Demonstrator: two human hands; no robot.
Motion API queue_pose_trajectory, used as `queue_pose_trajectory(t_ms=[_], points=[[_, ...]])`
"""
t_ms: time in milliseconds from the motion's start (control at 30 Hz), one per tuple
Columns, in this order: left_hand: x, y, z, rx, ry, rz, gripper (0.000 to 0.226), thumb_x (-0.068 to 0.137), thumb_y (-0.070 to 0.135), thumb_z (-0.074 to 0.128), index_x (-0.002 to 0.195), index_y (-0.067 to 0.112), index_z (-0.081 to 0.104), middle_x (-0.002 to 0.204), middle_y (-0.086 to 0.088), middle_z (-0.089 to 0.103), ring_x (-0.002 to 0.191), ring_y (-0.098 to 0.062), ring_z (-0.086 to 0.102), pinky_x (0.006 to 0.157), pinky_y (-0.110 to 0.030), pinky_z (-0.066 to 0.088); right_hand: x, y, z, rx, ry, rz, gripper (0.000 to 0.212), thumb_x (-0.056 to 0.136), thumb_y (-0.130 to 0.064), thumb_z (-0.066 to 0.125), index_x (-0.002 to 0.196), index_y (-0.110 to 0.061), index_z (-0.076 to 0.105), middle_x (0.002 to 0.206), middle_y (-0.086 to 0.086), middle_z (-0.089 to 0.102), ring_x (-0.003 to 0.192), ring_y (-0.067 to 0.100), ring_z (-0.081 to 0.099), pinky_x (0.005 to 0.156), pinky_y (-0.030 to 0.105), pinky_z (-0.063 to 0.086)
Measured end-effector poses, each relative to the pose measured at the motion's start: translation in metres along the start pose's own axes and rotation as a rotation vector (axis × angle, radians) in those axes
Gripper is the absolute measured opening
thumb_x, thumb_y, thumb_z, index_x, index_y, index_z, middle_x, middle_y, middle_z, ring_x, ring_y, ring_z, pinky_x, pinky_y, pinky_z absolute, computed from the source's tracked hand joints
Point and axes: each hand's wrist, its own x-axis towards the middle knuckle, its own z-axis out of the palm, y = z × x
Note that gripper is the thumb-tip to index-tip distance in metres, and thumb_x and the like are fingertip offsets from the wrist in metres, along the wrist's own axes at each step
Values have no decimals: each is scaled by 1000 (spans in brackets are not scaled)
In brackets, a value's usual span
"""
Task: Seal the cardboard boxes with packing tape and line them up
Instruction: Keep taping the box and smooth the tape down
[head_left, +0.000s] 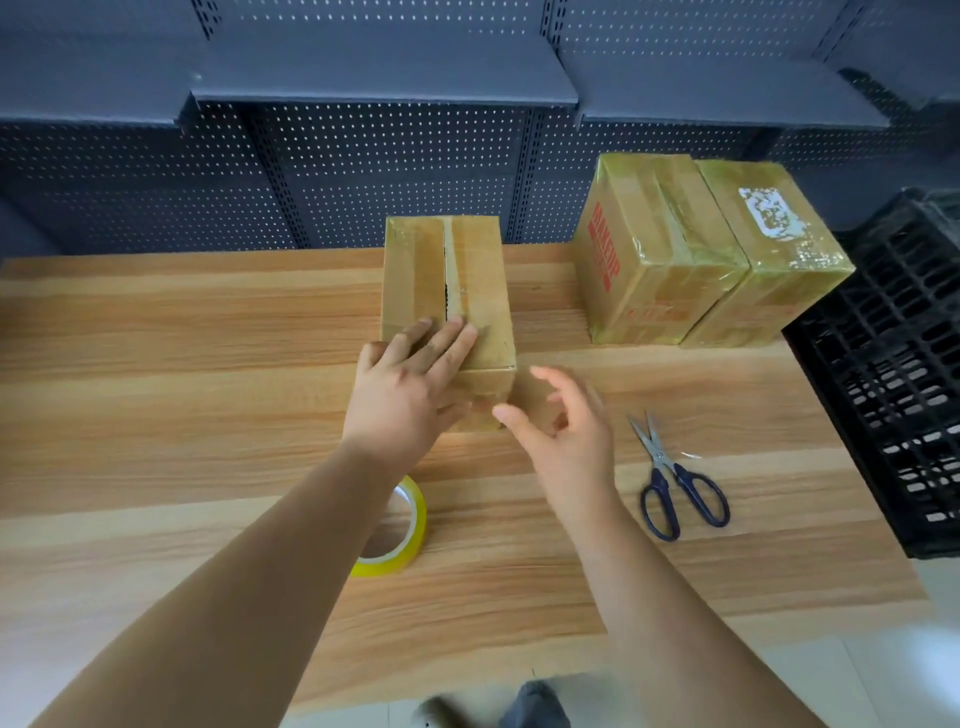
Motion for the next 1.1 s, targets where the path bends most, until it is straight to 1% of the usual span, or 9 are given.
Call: queue_pose_trajectory(t_ms=[100,200,433,533,633,733,900,1000,1100], points=[[3,0,-4,18,14,-24,58,92,51,50,139,17,53,142,4,55,127,-24,52,83,-40,36,40,-16,-11,-345,-161,-435,61,80,-44,75,135,-23,59,144,-18,45,134,6,36,113,19,26],[6,0,-4,47,36,0,49,94,44,44,131,16,61,138,3,58,120,-24,57,78,-39,42,56,-6,-6,-435,-167,-610,50,81,-28,77,129,-18,65,141,-8,55,128,20,53,109,40,43],[6,1,-16,60,-103,6,66,81,38,71,141,17,51,147,4,49,130,-23,51,85,-41,47,59,3,-17,-520,-322,-621,67,91,-15,67,148,-35,38,151,-33,25,126,8,54,106,34,47],[10,6,-23,52,-271,-70,69,97,54,42,155,27,16,161,14,12,148,-14,17,108,-39,27,62,-11,-28,-594,-520,-503,71,95,-33,62,152,-42,22,152,-42,6,138,5,38,115,31,33],[8,10,-24,64,-283,-85,62,101,49,29,156,25,11,162,11,9,149,-15,13,110,-38,26,63,-20,-25,-599,-504,-476,70,92,-52,57,153,-38,25,153,-41,-2,139,8,37,111,36,40],[8,13,-21,76,-252,-103,61,101,43,40,154,21,19,160,7,22,147,-17,23,105,-37,34,65,-16,-15,-616,-424,-534,63,97,-39,56,153,-34,27,154,-36,-4,129,14,50,101,37,48],[8,9,-21,62,-341,-95,75,102,27,43,151,23,-14,157,10,-17,150,-12,1,113,-34,21,70,-7,-20,-704,-501,-513,82,95,-13,59,154,-42,11,152,-40,-17,116,16,58,90,34,53],[10,11,-25,13,-390,-178,65,102,41,34,156,23,1,162,6,-8,150,-13,4,115,-35,18,77,-18,-21,-694,-550,-484,70,96,-46,54,154,-42,15,152,-41,-12,136,11,41,102,38,47],[13,15,-28,31,-347,-175,59,95,43,31,144,14,46,152,0,39,136,-16,45,98,-36,46,75,-14,-13,-672,-378,-653,61,94,-39,61,150,-25,39,158,-21,16,145,8,28,104,40,48]])
